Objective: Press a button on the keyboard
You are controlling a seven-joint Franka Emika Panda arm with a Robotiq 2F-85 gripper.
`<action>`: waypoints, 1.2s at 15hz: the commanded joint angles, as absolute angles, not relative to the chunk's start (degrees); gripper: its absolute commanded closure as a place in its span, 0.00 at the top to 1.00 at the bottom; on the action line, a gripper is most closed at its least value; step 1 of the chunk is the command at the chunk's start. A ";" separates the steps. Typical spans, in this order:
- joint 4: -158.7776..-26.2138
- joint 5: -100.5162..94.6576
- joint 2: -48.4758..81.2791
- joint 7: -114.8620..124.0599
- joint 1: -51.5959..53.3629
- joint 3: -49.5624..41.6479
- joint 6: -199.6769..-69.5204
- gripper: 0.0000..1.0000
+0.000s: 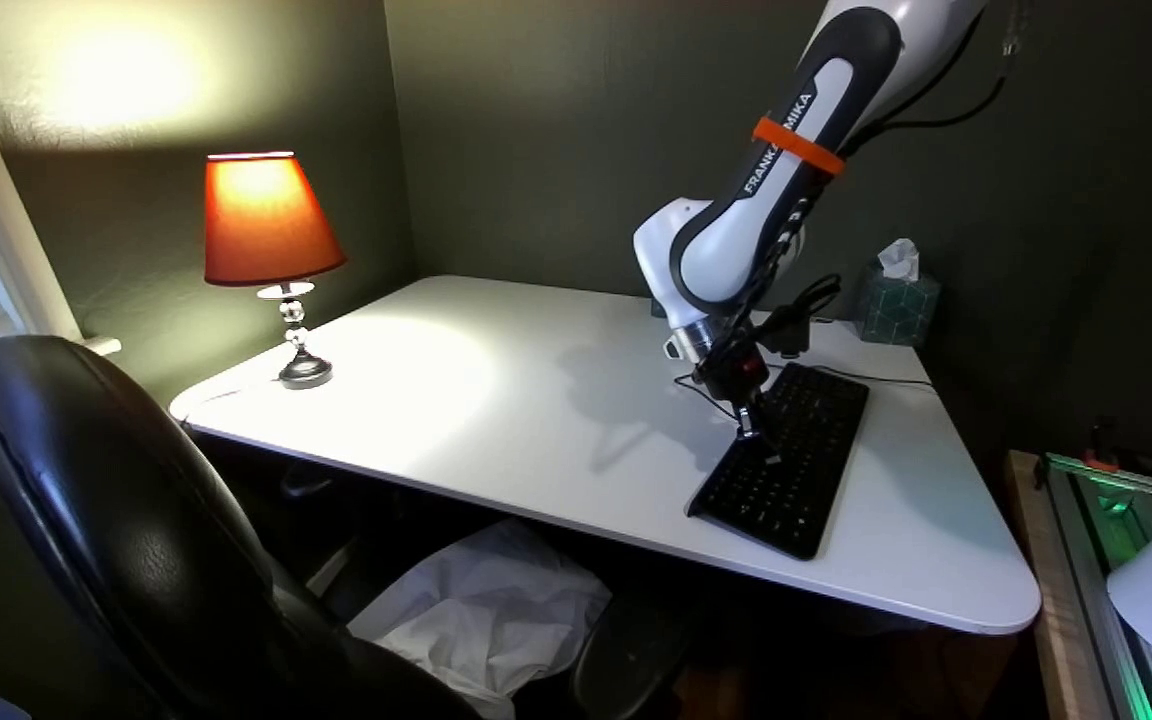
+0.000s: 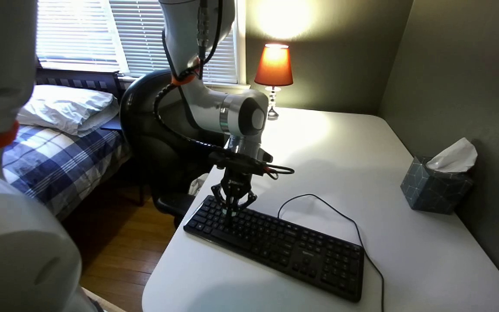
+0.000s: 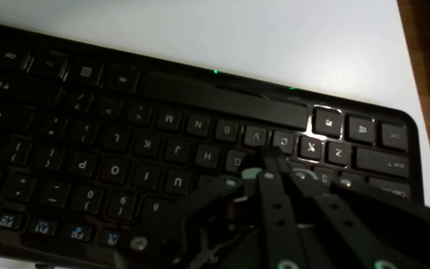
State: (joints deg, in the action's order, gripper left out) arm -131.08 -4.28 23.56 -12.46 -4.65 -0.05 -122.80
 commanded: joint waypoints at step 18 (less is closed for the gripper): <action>-131.94 -3.57 22.12 -12.81 -4.73 -0.14 -122.29 0.00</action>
State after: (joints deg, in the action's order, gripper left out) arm -130.53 -4.05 23.61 -12.47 -4.74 -0.05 -122.30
